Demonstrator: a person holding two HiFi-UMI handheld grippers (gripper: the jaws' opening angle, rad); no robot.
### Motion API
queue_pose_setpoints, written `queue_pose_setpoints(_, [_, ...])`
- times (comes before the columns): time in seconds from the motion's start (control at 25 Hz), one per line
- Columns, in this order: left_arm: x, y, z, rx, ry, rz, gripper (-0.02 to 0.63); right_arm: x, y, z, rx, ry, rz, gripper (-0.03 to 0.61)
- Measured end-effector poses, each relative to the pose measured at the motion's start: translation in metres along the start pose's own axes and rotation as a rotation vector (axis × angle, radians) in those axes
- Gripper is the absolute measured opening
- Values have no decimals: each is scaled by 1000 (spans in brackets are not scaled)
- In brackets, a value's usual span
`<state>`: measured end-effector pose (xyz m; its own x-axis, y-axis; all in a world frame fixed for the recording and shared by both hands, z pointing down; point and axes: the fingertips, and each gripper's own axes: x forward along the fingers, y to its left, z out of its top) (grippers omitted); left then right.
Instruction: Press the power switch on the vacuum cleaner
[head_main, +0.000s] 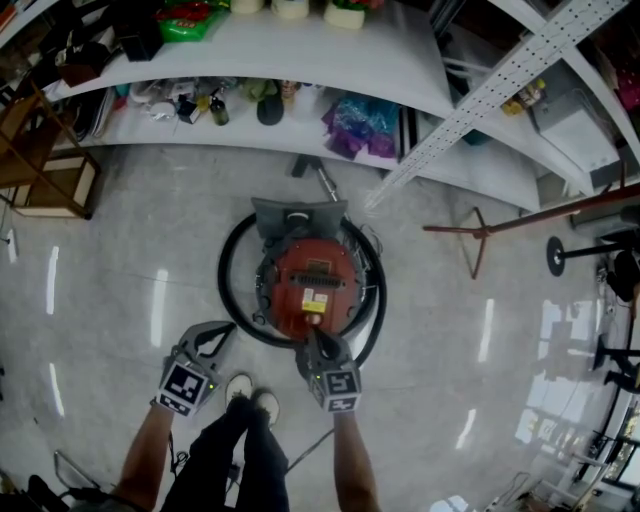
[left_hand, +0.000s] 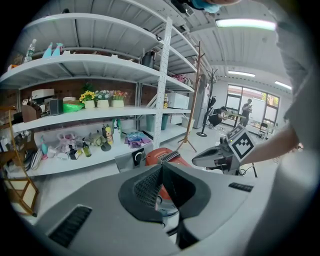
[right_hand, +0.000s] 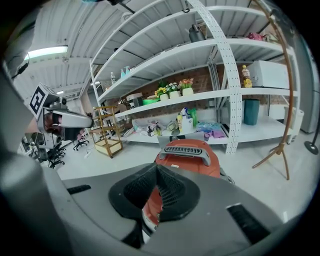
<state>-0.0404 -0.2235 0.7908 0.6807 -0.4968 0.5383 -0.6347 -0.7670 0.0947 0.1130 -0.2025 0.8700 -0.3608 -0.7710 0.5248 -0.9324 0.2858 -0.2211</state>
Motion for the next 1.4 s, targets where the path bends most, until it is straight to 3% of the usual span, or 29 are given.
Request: queue_pose_setpoints(1.4, [4, 16, -35, -16, 39, 14, 6, 52, -17, -44, 39, 52, -28, 12])
